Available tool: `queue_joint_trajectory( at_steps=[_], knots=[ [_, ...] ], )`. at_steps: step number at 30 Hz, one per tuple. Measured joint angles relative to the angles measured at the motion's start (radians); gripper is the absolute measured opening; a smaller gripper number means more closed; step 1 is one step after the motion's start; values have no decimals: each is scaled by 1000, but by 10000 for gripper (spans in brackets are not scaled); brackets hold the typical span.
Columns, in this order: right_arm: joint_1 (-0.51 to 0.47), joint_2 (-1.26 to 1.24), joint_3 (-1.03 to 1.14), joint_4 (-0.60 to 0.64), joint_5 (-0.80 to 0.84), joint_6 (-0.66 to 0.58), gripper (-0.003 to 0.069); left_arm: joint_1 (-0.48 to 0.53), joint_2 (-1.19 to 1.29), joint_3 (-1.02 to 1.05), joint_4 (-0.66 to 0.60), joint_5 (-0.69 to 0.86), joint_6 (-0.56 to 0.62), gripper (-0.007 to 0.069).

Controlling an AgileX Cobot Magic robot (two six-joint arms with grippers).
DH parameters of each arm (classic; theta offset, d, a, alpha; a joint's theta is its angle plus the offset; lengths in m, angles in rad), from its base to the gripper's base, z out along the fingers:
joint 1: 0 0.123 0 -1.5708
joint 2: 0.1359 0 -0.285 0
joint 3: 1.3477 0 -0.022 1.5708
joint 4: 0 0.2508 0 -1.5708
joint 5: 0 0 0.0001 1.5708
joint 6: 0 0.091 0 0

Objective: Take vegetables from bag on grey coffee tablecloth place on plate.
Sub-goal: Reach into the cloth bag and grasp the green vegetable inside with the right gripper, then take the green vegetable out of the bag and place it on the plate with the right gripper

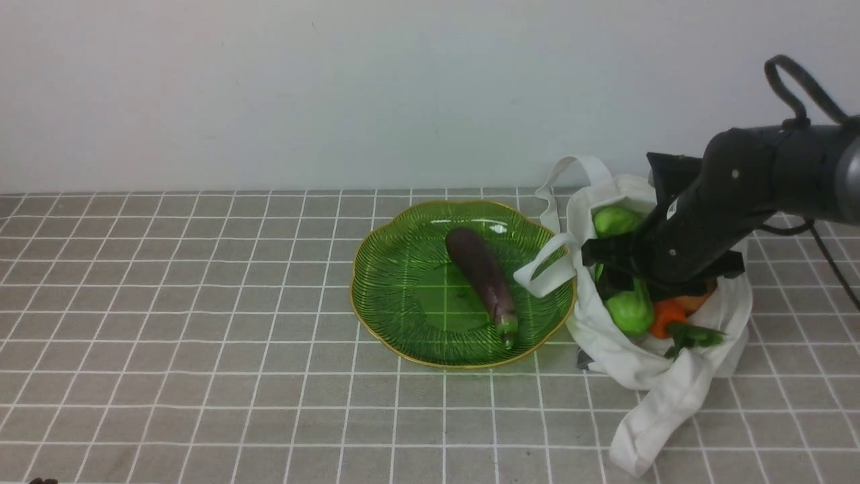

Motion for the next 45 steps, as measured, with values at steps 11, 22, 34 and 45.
queue_joint_trajectory(
  at_steps=[11,22,34,45],
  knots=[
    [0,-209,-1,-84,266,-15,390,0,0,0,0,0,0,-5],
    [45,-366,1,-60,416,19,390,0,0,0,0,0,0,-5],
    [354,-139,-36,-27,-29,-11,390,0,0,0,0,0,0,-5],
    [356,101,-132,-97,-154,-11,390,0,0,0,0,0,0,-5]
  ],
)
